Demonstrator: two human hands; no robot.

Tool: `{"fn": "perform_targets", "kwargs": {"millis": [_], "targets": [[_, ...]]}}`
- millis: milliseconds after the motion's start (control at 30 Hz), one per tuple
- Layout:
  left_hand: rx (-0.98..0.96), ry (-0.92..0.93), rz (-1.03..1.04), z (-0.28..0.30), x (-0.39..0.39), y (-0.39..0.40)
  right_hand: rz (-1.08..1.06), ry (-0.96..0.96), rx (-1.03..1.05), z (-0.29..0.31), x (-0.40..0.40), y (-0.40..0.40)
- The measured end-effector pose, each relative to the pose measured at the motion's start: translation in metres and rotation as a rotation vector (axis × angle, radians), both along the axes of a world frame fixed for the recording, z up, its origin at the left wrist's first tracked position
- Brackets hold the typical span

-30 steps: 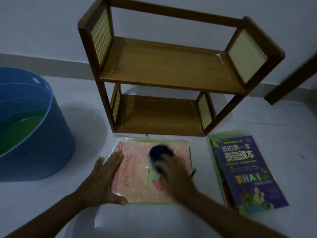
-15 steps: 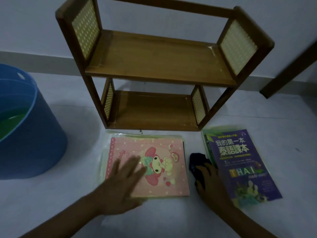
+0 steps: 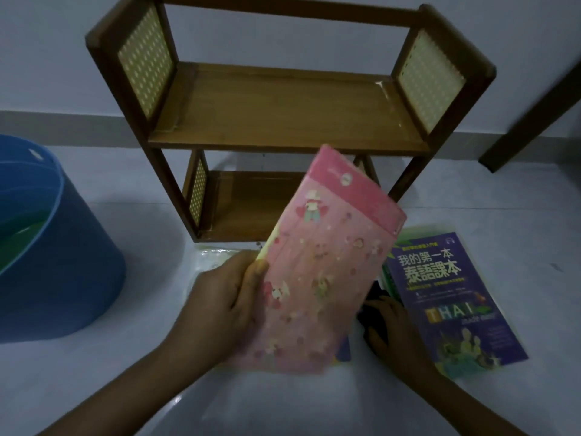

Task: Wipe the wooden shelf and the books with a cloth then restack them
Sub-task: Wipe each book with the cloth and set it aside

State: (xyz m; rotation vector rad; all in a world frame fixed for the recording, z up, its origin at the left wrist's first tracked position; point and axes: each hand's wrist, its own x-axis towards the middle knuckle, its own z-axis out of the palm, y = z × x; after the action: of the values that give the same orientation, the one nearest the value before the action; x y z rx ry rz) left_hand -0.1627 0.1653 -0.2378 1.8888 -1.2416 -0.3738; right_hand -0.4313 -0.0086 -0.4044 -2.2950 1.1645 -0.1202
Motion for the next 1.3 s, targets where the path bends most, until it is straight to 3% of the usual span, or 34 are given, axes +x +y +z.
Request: {"fn": "perform_targets", "kwargs": {"millis": [133,200,267,333,400,500,567,633,667,767,833,967,1067,1200,1300], "targets": [[0.161,0.236,0.146,-0.051,-0.009,0.004,-0.332,-0.337,0.196,0.035,0.011,-0.003],[0.172,0.248,0.193,-0.074,0.000,0.014,-0.445,-0.461,0.212,0.047,0.017,-0.007],[0.231,0.121,0.142,-0.099,0.016,0.026,-0.380,-0.488,0.121,0.058,0.026,-0.007],[0.386,-0.182,-0.041,-0.128,0.036,0.039,-0.223,-0.423,-0.007,0.064,0.041,0.001],[0.458,-0.355,-0.233,-0.149,0.050,0.048,-0.003,-0.281,-0.180,0.062,0.059,0.026],[0.463,-0.411,-0.301,-0.159,0.055,0.051,0.493,-0.098,-0.377,0.038,0.083,0.096],[0.464,-0.441,-0.321,-0.159,0.055,0.052,0.815,-0.089,-0.333,0.033,0.094,0.131],[0.467,-0.470,-0.332,-0.160,0.057,0.052,0.996,-0.072,-0.355,0.042,0.110,0.110],[0.467,-0.474,-0.338,-0.160,0.058,0.052,0.957,-0.042,-0.378,0.044,0.120,0.089],[0.469,-0.450,-0.335,-0.160,0.058,0.052,0.394,0.067,-0.336,0.040,0.143,0.007],[0.465,-0.449,-0.339,-0.161,0.056,0.055,0.219,0.088,-0.258,0.044,0.151,0.006],[0.451,-0.454,-0.323,-0.163,0.059,0.055,0.586,-0.022,-0.309,0.054,0.142,0.112],[0.437,-0.493,-0.354,-0.162,0.061,0.055,0.716,-0.027,-0.195,0.043,0.133,0.104],[0.449,-0.515,-0.345,-0.160,0.061,0.056,0.308,0.003,-0.174,0.036,0.110,0.037],[0.440,-0.506,-0.330,-0.161,0.061,0.057,0.241,0.017,-0.183,0.034,0.102,0.040]]}}
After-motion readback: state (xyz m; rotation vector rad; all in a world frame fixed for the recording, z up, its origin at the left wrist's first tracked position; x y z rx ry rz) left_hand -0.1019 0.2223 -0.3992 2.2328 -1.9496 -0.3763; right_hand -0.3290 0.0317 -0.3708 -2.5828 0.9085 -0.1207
